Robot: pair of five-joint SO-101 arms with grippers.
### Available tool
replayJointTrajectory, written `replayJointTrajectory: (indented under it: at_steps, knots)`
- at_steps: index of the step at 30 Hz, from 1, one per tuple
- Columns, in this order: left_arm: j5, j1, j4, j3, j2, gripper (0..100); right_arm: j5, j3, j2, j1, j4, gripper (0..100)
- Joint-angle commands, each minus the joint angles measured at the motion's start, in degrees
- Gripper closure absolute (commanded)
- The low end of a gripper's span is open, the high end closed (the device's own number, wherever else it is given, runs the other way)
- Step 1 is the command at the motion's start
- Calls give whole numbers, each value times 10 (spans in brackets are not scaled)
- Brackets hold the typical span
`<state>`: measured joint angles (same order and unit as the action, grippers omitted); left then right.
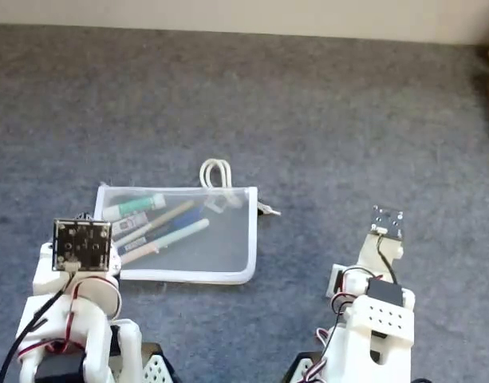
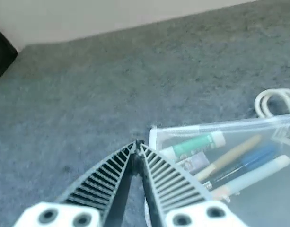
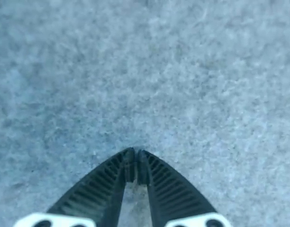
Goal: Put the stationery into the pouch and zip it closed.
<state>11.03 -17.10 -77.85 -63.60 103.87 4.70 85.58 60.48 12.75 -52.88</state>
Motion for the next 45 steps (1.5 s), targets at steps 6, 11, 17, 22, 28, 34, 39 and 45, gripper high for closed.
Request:
replayJointTrajectory:
  at_steps: [6,11,17,22,28,34,39,45]
  knots:
    - [-24,-21,62,-86,4,995,-4,41,145,-12,-32,993]
    - [-24,-22,114,-149,4,995,-2,114,349,-31,-113,993]
    - [-21,-22,116,-197,4,995,-2,137,433,-46,-177,993]
    - [-21,-23,116,-233,4,993,-2,137,419,-46,-167,993]
    - [-21,-21,116,-275,4,993,-2,138,419,-49,-162,993]
    - [-21,-19,127,-332,4,992,-2,138,419,-49,-162,993]
    - [-21,-20,141,-335,1,994,-4,138,419,-57,-164,993]
    - [-21,-19,93,-335,0,994,-6,157,419,-64,-162,993]
